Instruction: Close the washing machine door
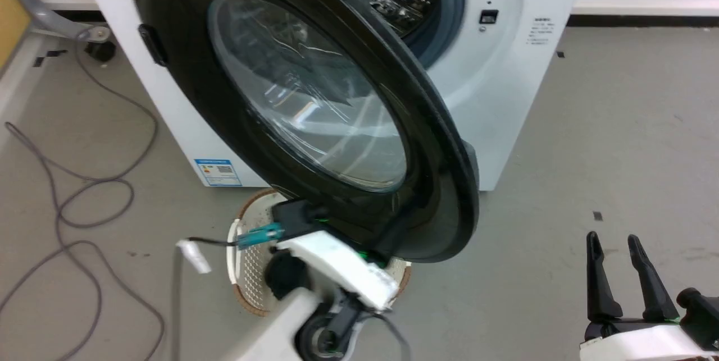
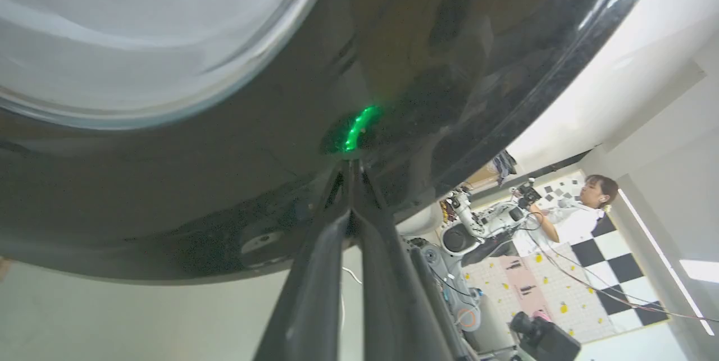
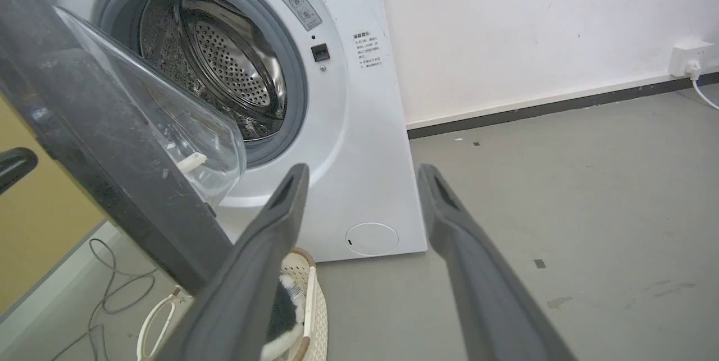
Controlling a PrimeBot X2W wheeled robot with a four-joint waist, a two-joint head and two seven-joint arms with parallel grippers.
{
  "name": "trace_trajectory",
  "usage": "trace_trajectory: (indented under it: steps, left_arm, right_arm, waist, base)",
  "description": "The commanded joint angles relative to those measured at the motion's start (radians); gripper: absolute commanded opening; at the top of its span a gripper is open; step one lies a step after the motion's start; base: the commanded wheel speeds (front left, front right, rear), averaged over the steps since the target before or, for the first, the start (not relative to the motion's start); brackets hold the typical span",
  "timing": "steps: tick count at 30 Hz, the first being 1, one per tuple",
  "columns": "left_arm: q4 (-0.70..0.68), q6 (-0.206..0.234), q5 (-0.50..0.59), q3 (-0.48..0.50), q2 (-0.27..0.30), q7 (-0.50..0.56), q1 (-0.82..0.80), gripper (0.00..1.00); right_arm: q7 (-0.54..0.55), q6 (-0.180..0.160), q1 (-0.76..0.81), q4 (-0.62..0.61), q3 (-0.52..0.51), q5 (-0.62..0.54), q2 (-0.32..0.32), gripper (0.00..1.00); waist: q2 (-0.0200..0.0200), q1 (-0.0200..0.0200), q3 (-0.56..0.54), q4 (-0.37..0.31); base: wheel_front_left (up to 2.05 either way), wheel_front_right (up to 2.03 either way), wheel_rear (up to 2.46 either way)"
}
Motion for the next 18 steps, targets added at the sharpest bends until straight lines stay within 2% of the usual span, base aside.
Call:
trace_trajectory:
  steps: [1, 3, 5, 8, 9, 12, 16, 17, 18]
  left_arm:
    - [0.006, -0.005, 0.036, -0.003, 0.026, -0.031, -0.017, 0.00]
    - [0.038, -0.005, 0.127, -0.005, 0.067, -0.086, -0.030, 0.00]
    - [0.071, 0.026, 0.253, 0.010, 0.100, -0.115, -0.049, 0.00]
    - [0.038, 0.136, 0.497, 0.110, 0.128, -0.122, -0.062, 0.00]
    - [-0.025, 0.212, 0.670, 0.183, 0.139, -0.122, -0.038, 0.00]
    - [-0.117, 0.303, 0.878, 0.270, 0.153, -0.122, 0.014, 0.00]
    - [-0.219, 0.402, 1.061, 0.371, 0.168, -0.122, 0.092, 0.00]
    - [-0.240, 0.422, 1.087, 0.398, 0.169, -0.122, 0.113, 0.31]
    - [-0.256, 0.438, 1.116, 0.419, 0.175, -0.122, 0.135, 0.80]
  right_arm:
    - [-0.004, 0.001, -0.006, -0.011, 0.004, 0.009, 0.001, 1.00]
    - [-0.004, 0.001, -0.003, -0.024, 0.009, 0.008, 0.001, 1.00]
    - [-0.004, 0.001, -0.001, -0.040, 0.004, 0.008, 0.001, 1.00]
    - [-0.004, 0.001, -0.002, -0.066, -0.011, 0.009, 0.001, 1.00]
    - [-0.004, 0.001, -0.007, -0.082, -0.017, 0.007, 0.001, 1.00]
    - [-0.004, 0.001, -0.017, -0.111, -0.021, 0.001, 0.001, 1.00]
    - [-0.004, 0.001, -0.037, -0.156, -0.029, -0.002, 0.001, 1.00]
    - [-0.004, 0.001, -0.045, -0.168, -0.030, -0.002, 0.001, 1.00]
    - [-0.004, 0.001, -0.052, -0.181, -0.030, -0.002, 0.001, 1.00]
  waist:
    - [0.0000, 0.0000, -0.008, 0.008]
    - [0.0000, 0.0000, -0.017, 0.018]
    - [0.0000, 0.0000, -0.024, 0.027]
    - [0.0000, 0.0000, -0.032, 0.041]
    - [0.0000, 0.0000, -0.034, 0.046]
    - [0.0000, 0.0000, -0.041, 0.055]
    - [0.0000, 0.0000, -0.050, 0.067]
    - [0.0000, 0.0000, -0.052, 0.069]
    - [0.0000, 0.0000, -0.054, 0.072]
  base:
    - [0.00, 0.00, 0.00]
    - [0.00, 0.00, 0.00]
    - [0.00, 0.00, 0.00]
    - [0.00, 0.00, 0.00]
    - [0.00, 0.00, 0.00]
    - [0.00, 0.00, 0.00]
    - [0.00, 0.00, 0.00]
    - [0.00, 0.00, 0.00]
    - [0.00, 0.00, 0.00]
